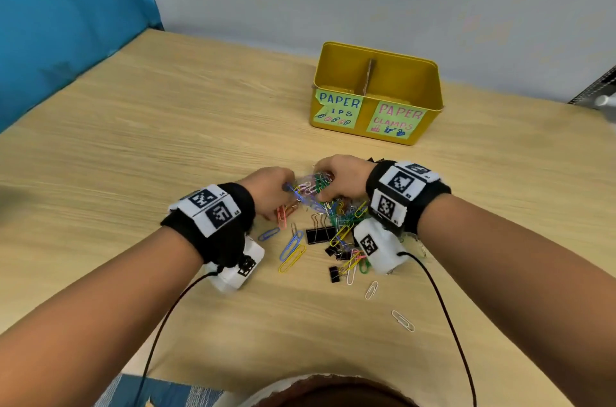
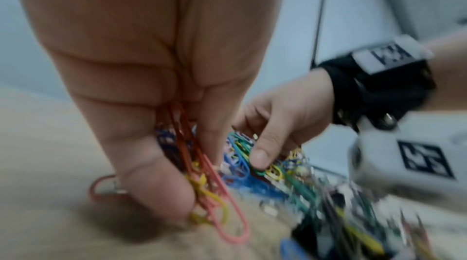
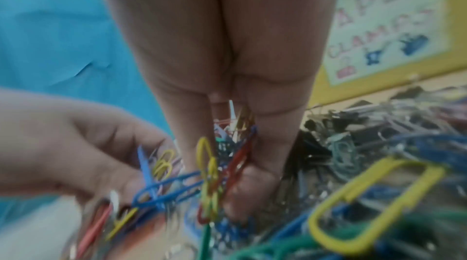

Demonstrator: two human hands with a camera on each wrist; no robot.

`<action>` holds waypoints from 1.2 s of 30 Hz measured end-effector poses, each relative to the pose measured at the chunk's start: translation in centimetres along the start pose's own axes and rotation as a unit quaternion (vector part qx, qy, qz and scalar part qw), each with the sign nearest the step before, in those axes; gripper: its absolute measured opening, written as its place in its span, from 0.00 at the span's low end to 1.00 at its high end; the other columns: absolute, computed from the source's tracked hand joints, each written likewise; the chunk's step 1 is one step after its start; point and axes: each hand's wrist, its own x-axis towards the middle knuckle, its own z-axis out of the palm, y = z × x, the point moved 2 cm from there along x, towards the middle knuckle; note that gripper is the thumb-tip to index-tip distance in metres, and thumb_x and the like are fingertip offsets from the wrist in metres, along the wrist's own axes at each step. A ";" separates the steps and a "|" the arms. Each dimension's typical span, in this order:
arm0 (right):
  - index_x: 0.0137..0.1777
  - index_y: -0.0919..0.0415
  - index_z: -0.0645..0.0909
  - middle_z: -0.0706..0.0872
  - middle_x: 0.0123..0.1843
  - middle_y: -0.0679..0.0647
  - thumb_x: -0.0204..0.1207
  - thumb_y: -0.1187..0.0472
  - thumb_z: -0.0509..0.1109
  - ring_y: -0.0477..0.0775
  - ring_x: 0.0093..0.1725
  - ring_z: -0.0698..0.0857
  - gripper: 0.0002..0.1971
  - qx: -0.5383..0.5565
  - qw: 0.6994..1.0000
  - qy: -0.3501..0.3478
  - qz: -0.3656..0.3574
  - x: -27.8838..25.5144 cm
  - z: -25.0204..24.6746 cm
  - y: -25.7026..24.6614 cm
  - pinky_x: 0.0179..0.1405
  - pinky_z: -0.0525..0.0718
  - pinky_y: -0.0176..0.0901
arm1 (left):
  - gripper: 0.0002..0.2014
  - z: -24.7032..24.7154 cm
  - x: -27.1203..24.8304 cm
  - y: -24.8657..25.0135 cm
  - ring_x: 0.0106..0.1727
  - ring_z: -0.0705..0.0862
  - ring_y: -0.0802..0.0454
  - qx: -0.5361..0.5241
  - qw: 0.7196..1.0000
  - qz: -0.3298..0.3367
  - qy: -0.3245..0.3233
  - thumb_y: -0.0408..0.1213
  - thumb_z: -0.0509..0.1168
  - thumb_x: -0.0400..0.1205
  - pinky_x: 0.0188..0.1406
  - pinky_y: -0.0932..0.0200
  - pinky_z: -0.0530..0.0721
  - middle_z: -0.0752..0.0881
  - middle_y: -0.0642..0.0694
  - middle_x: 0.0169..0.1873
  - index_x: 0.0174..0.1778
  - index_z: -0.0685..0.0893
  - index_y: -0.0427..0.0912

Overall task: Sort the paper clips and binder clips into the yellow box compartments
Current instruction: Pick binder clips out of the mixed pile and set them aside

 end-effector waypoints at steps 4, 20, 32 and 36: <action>0.54 0.60 0.78 0.82 0.42 0.59 0.75 0.68 0.71 0.49 0.27 0.79 0.10 0.231 0.973 -0.006 0.019 -0.1 -1.4 2.0 0.18 0.79 0.37 | 0.08 -1.5 0.7 0.1 0.21 0.83 0.51 -0.204 0.978 0.007 -0.044 0.27 0.62 0.82 0.22 0.62 0.85 0.79 0.40 0.33 0.39 0.74 0.40; 0.43 0.64 0.79 0.84 0.60 0.70 0.66 0.70 0.68 0.69 0.57 0.87 0.06 0.470 0.856 0.211 0.055 5.2 -15.0 1.6 0.60 0.84 0.65 | 0.13 -12.4 8.5 12.0 0.35 0.85 0.43 -0.367 0.918 0.038 0.148 0.25 0.58 0.82 0.55 0.45 0.86 0.82 0.35 0.39 0.31 0.73 0.36; 0.46 0.59 0.79 0.83 0.39 0.55 0.78 0.66 0.64 0.51 0.33 0.83 0.03 0.242 0.956 0.167 -0.013 -1.6 -9.8 0.9 0.27 0.81 0.40 | 0.08 -8.4 1.9 7.0 0.36 0.80 0.52 -0.182 0.978 0.088 0.041 0.26 0.61 0.80 0.34 0.57 0.82 0.82 0.43 0.41 0.43 0.80 0.45; 0.58 0.64 0.82 0.85 0.49 0.57 0.75 0.54 0.69 0.54 0.41 0.82 0.17 -0.177 0.979 0.029 0.094 -2.5 -4.5 2.2 0.28 0.81 0.36 | 0.35 -2.1 1.2 4.6 0.78 0.68 0.48 0.118 0.983 0.100 -0.100 0.44 0.67 0.79 0.76 0.55 0.69 0.59 0.45 0.83 0.81 0.60 0.45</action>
